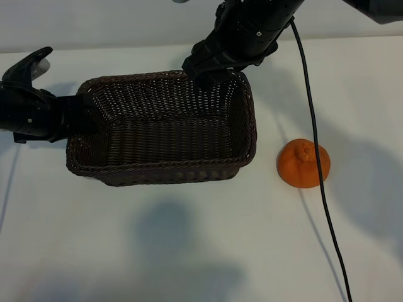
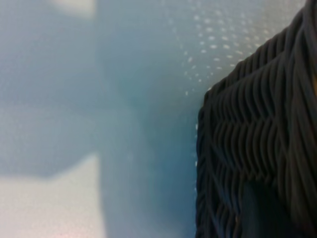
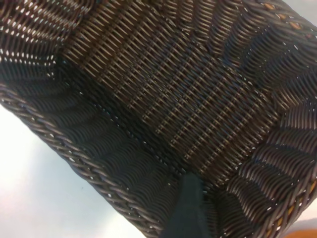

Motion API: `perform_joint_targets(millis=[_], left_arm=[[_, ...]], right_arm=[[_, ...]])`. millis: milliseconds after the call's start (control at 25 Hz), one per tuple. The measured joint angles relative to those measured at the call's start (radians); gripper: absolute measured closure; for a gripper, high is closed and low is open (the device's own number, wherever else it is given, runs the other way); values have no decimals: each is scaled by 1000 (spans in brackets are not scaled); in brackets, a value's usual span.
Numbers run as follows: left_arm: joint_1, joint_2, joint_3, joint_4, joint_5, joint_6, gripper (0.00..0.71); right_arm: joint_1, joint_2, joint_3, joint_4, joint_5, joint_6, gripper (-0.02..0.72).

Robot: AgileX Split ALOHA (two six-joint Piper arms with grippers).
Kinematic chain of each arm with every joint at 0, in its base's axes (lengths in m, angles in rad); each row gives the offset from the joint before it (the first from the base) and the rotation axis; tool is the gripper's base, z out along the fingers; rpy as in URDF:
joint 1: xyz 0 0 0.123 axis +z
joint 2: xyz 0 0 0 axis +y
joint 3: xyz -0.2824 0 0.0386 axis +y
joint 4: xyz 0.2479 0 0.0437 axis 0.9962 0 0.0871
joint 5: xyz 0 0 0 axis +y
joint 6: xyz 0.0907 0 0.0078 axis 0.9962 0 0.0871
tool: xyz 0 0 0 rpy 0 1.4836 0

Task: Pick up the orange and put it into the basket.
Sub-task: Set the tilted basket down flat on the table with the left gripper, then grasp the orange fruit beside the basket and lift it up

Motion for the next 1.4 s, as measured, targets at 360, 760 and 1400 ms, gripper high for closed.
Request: perform_joint_targets(millis=[360, 760, 1400], left_arm=[[0, 0, -1, 0, 0, 0, 557], [0, 0, -1, -11, 27, -10, 347], [0, -124, -1, 203, 79, -215, 116]], right_arm=[[0, 0, 0, 1, 0, 0, 108], [0, 0, 0, 2, -1, 0, 108], [0, 0, 0, 4, -1, 0, 108]])
